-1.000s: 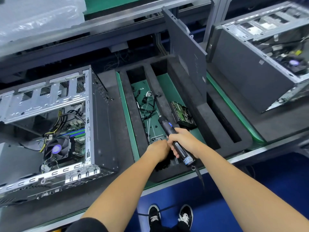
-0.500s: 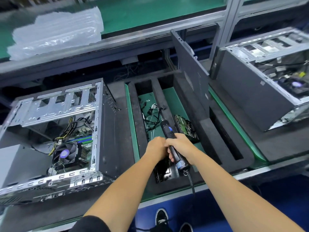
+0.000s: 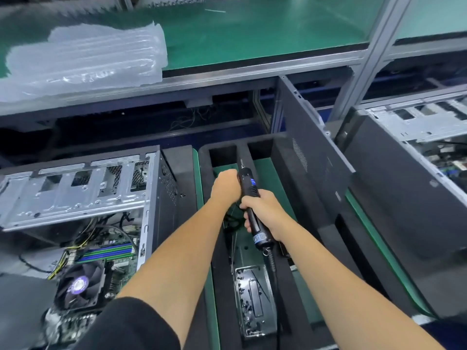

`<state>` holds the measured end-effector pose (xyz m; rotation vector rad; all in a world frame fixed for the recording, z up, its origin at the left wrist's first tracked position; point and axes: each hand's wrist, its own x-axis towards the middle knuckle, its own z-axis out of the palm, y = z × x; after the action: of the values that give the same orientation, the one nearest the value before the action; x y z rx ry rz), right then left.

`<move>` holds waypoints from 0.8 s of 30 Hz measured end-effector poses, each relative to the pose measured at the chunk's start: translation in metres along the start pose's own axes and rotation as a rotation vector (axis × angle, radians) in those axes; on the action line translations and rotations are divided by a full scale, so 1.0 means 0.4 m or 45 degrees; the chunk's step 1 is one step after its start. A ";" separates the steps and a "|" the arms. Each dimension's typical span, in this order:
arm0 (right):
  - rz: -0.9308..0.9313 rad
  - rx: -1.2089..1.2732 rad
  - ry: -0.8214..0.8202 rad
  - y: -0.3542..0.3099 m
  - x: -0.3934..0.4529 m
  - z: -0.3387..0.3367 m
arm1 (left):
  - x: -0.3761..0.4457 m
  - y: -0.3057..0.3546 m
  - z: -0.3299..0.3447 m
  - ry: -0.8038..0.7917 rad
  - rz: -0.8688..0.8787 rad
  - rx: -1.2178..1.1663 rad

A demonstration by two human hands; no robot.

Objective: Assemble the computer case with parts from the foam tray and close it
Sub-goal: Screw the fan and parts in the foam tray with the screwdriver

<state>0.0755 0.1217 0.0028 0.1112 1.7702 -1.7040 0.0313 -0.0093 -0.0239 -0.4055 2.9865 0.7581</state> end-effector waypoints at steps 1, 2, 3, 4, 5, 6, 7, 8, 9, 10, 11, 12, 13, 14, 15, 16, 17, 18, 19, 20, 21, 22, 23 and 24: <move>0.006 0.007 -0.004 -0.004 0.014 0.006 | 0.017 -0.009 0.004 0.005 -0.019 -0.013; 0.014 0.003 -0.003 -0.007 0.029 0.011 | 0.032 -0.018 0.006 0.015 -0.028 -0.015; 0.021 -0.007 0.004 -0.008 0.044 0.016 | 0.047 -0.028 0.010 0.031 -0.035 -0.008; 0.031 -0.018 0.021 -0.007 0.059 0.020 | 0.063 -0.038 0.014 0.047 -0.043 0.003; 0.042 -0.029 0.046 -0.005 0.076 0.024 | 0.080 -0.048 0.020 0.061 -0.055 0.008; 0.052 -0.044 0.073 -0.004 0.095 0.027 | 0.101 -0.057 0.026 0.070 -0.065 0.006; 0.059 -0.063 0.099 -0.003 0.116 0.030 | 0.122 -0.064 0.032 0.073 -0.073 0.001; 0.066 -0.083 0.118 -0.004 0.138 0.034 | 0.145 -0.071 0.036 0.067 -0.084 0.002; 0.073 -0.097 0.130 -0.006 0.158 0.035 | 0.168 -0.077 0.040 0.051 -0.095 0.003; 0.081 -0.106 0.137 -0.009 0.178 0.036 | 0.192 -0.083 0.046 0.026 -0.110 0.008; 0.087 -0.113 0.141 -0.013 0.198 0.033 | 0.214 -0.088 0.054 -0.006 -0.127 0.019; 0.095 -0.119 0.143 -0.015 0.217 0.029 | 0.234 -0.092 0.061 -0.043 -0.138 0.038; 0.103 -0.125 0.141 -0.017 0.235 0.024 | 0.252 -0.096 0.070 -0.073 -0.140 0.059; 0.113 -0.129 0.137 -0.018 0.251 0.017 | 0.271 -0.100 0.080 -0.094 -0.136 0.077; 0.124 -0.135 0.129 -0.018 0.266 0.010 | 0.288 -0.103 0.092 -0.107 -0.125 0.088; 0.132 -0.143 0.119 -0.017 0.279 0.004 | 0.304 -0.105 0.103 -0.116 -0.109 0.095; 0.138 -0.151 0.109 -0.016 0.291 -0.003 | 0.319 -0.106 0.114 -0.117 -0.093 0.093; 0.142 -0.156 0.098 -0.015 0.303 -0.007 | 0.333 -0.107 0.124 -0.112 -0.086 0.075; 0.144 -0.159 0.091 -0.013 0.314 -0.012 | 0.346 -0.107 0.134 -0.110 -0.082 0.048; 0.146 -0.158 0.087 -0.012 0.324 -0.015 | 0.355 -0.107 0.143 -0.113 -0.085 0.005; 0.147 -0.152 0.085 -0.010 0.332 -0.017 | 0.362 -0.108 0.151 -0.117 -0.107 -0.072; 0.146 -0.140 0.085 -0.009 0.340 -0.018 | 0.366 -0.108 0.160 -0.117 -0.147 -0.172; 0.144 -0.129 0.083 -0.008 0.348 -0.019 | 0.369 -0.109 0.170 -0.117 -0.194 -0.267; 0.141 -0.122 0.078 -0.006 0.355 -0.020 | 0.370 -0.111 0.179 -0.119 -0.246 -0.374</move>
<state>-0.0387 0.0749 -0.0679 0.2170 1.8519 -1.5504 -0.1023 -0.0491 -0.1217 -0.6383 2.7028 1.1609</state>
